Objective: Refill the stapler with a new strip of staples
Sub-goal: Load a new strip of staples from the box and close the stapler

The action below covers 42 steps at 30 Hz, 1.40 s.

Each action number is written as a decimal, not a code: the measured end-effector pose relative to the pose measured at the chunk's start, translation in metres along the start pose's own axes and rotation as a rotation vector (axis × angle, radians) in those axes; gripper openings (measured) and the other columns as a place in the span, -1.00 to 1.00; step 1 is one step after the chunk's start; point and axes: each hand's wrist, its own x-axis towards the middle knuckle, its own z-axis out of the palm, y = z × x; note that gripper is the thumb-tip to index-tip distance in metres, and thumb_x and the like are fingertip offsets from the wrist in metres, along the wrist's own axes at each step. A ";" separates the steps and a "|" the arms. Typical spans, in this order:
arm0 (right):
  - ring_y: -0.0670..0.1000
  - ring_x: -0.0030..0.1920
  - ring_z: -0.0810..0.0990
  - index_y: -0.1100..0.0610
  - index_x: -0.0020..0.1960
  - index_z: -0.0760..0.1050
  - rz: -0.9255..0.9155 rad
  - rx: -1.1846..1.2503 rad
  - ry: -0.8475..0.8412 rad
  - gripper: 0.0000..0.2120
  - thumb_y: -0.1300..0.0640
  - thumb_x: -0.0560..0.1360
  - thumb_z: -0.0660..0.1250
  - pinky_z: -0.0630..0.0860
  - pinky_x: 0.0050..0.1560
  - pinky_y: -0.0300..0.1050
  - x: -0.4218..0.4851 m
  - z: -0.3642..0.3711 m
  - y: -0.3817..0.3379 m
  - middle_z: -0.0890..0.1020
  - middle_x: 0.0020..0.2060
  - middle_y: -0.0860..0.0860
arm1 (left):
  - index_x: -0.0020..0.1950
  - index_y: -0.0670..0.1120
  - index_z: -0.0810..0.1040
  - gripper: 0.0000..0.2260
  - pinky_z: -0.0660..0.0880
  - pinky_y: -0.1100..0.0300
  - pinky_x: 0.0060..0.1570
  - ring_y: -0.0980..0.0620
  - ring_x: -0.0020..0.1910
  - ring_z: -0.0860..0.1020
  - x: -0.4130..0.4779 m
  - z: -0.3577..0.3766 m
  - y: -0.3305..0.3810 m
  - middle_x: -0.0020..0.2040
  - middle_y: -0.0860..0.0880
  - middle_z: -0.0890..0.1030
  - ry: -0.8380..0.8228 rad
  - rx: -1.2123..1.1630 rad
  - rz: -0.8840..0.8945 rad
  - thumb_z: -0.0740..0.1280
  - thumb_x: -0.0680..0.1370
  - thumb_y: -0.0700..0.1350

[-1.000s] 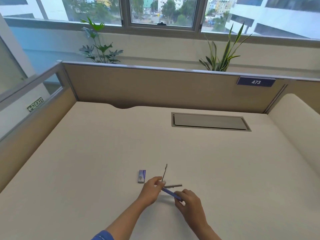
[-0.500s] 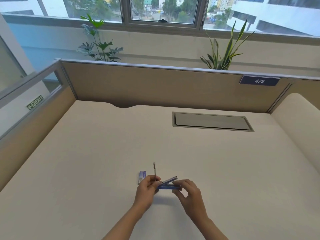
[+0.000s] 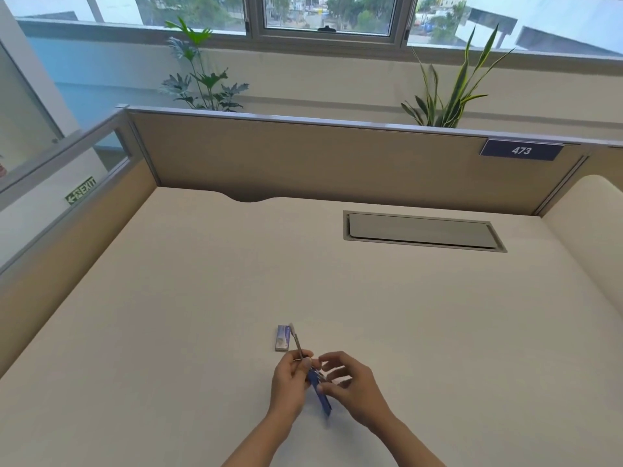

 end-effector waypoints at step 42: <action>0.05 -0.25 0.70 0.15 -0.08 0.63 0.286 0.309 0.253 -0.88 0.13 0.44 0.52 0.68 -0.11 -0.05 0.023 0.008 0.003 0.68 -0.30 0.08 | 0.12 -0.06 0.65 -0.74 0.57 0.06 0.09 0.05 -0.17 0.62 -0.001 0.008 -0.016 -0.09 -0.12 0.73 -0.235 0.289 -0.093 0.46 0.46 -0.24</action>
